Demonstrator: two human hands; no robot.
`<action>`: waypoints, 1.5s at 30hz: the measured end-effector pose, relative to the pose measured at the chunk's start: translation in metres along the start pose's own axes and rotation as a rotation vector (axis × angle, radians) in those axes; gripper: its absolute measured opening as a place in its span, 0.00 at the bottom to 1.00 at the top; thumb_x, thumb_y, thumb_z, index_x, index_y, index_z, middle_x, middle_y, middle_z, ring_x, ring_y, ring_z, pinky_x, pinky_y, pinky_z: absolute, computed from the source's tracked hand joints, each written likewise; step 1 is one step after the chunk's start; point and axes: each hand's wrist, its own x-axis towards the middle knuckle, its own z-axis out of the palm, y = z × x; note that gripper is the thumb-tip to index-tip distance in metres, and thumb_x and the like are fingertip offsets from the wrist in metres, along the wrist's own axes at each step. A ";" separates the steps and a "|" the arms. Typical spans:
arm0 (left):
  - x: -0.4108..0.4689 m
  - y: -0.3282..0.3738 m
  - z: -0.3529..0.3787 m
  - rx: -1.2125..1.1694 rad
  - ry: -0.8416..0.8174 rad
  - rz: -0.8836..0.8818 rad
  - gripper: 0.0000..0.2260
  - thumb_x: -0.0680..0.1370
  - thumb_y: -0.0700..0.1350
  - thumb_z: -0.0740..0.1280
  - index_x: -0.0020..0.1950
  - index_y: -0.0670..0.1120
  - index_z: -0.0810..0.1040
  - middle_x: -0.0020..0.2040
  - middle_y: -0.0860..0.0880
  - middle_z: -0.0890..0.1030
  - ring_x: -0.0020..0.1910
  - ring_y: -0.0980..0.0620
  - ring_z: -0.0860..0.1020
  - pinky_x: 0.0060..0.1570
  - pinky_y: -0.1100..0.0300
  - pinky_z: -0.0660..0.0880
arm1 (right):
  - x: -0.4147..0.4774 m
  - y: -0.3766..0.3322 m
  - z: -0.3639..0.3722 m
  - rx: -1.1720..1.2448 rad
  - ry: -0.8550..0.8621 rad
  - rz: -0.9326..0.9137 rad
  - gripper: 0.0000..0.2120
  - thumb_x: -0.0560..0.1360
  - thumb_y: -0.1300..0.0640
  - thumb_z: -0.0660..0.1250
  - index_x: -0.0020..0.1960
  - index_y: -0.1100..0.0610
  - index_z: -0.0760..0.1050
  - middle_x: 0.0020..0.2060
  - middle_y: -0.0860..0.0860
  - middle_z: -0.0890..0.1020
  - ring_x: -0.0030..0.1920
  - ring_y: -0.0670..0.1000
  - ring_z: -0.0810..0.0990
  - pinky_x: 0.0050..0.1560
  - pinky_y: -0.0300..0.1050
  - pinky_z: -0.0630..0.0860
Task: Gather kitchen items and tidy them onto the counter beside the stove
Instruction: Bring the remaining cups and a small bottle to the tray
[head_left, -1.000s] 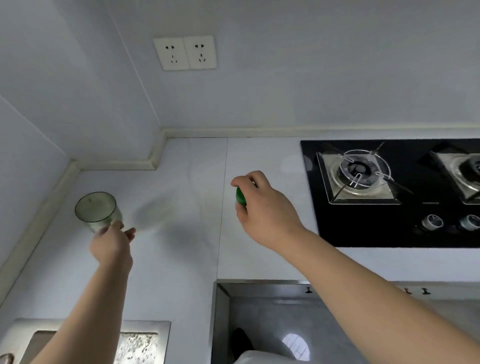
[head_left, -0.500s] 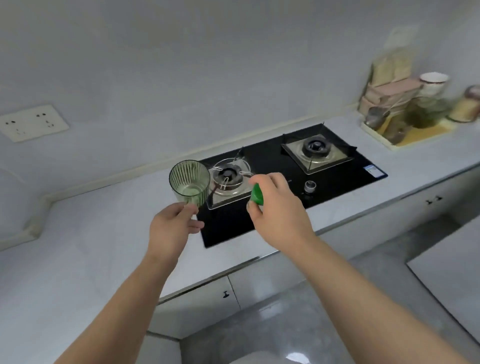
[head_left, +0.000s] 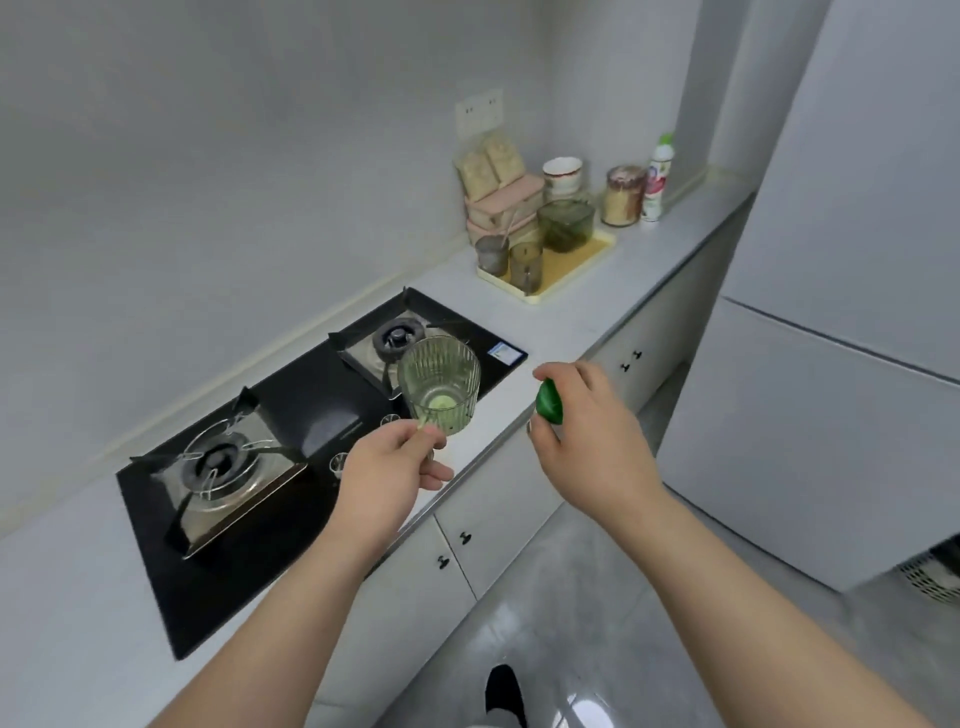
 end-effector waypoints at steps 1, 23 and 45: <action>0.008 0.005 0.014 0.016 -0.030 0.004 0.09 0.80 0.43 0.64 0.47 0.42 0.82 0.33 0.45 0.84 0.39 0.42 0.83 0.55 0.45 0.79 | 0.005 0.012 -0.005 -0.012 0.012 0.027 0.19 0.79 0.54 0.63 0.69 0.48 0.67 0.64 0.47 0.69 0.47 0.54 0.78 0.44 0.51 0.78; 0.326 0.109 0.301 -0.081 -0.287 -0.109 0.12 0.82 0.43 0.59 0.48 0.37 0.78 0.44 0.44 0.79 0.43 0.42 0.84 0.50 0.49 0.82 | 0.293 0.250 -0.073 -0.135 0.070 0.251 0.20 0.78 0.54 0.64 0.69 0.49 0.67 0.64 0.48 0.69 0.51 0.55 0.78 0.50 0.53 0.79; 0.567 0.121 0.443 -0.313 0.241 -0.446 0.12 0.83 0.46 0.57 0.54 0.42 0.77 0.39 0.45 0.85 0.40 0.48 0.84 0.52 0.53 0.80 | 0.622 0.371 -0.006 -0.045 -0.243 0.080 0.15 0.77 0.63 0.64 0.62 0.54 0.67 0.59 0.56 0.70 0.47 0.57 0.77 0.50 0.54 0.77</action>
